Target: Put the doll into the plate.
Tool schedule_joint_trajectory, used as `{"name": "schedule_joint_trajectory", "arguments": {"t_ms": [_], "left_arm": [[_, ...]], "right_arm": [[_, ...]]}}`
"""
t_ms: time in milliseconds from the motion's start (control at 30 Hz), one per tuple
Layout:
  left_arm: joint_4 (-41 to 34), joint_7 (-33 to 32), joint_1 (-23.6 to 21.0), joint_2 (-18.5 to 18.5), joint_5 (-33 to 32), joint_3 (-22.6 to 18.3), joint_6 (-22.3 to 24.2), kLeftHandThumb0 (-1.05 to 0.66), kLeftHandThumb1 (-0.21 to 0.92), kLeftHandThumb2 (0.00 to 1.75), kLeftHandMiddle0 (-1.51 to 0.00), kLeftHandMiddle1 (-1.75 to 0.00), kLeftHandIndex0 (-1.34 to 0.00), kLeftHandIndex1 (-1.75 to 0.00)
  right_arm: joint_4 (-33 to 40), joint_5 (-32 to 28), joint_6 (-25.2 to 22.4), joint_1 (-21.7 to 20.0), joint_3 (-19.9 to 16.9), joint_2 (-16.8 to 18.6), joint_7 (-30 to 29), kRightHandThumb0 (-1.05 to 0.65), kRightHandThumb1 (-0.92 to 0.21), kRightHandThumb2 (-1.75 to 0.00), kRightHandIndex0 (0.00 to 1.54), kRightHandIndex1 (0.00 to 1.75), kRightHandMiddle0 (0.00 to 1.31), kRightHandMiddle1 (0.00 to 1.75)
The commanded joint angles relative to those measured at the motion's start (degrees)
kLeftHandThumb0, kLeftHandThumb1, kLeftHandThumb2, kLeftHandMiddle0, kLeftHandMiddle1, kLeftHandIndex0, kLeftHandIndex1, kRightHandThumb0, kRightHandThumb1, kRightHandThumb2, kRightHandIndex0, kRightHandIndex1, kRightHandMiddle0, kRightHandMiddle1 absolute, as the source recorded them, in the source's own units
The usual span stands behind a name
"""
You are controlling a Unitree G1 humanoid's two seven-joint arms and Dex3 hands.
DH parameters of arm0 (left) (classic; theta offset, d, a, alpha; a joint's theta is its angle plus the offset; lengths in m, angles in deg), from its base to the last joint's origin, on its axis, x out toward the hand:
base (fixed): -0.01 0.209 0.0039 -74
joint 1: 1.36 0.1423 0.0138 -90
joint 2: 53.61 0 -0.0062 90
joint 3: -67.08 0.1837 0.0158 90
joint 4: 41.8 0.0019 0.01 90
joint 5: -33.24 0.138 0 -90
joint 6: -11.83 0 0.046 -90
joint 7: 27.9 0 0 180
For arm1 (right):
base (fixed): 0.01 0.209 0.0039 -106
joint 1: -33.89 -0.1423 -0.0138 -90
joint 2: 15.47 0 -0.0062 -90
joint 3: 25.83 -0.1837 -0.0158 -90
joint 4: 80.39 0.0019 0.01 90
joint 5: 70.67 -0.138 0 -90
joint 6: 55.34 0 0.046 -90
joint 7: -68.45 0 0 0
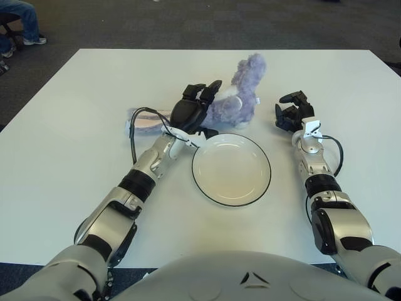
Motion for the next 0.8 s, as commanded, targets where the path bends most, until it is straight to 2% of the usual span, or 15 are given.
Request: {"name": "schedule_joint_trajectory", "arguments": {"t_ms": [0, 233, 433, 767], "left_arm": [[-0.1, 2.2, -1.2, -0.2, 0.3, 0.7, 1.3, -0.70, 0.45, 0.70, -0.02, -0.87, 0.00, -0.51], [-0.9, 5.2, -1.3, -0.2, 0.3, 0.8, 3.7, -0.71, 0.46, 0.69, -0.02, -0.86, 0.00, -0.45], [-1.9, 7.0, -1.2, -0.4, 1.0, 1.1, 6.0, -0.72, 0.46, 0.67, 0.00, -0.80, 0.00, -0.27], [-3.6, 9.3, -1.1, -0.8, 4.0, 2.1, 11.2, -0.71, 0.47, 0.67, 0.00, -0.81, 0.00, -0.11]], "right_arm": [[-2.6, 0.3, -3.0, 2.7, 0.7, 1.3, 1.4, -0.01, -0.57, -0.93, 0.55, 1.60, 0.28, 1.60], [-2.6, 0.3, -2.9, 2.8, 0.8, 1.2, 1.5, -0.01, -0.56, -0.94, 0.56, 1.59, 0.29, 1.61], [-2.2, 0.3, -3.0, 3.0, 0.8, 1.3, 1.4, -0.01, -0.56, -0.94, 0.56, 1.60, 0.29, 1.60], [-1.9, 0.4, -3.0, 3.1, 0.8, 1.3, 1.4, -0.01, -0.57, -0.93, 0.55, 1.60, 0.28, 1.61]]}}
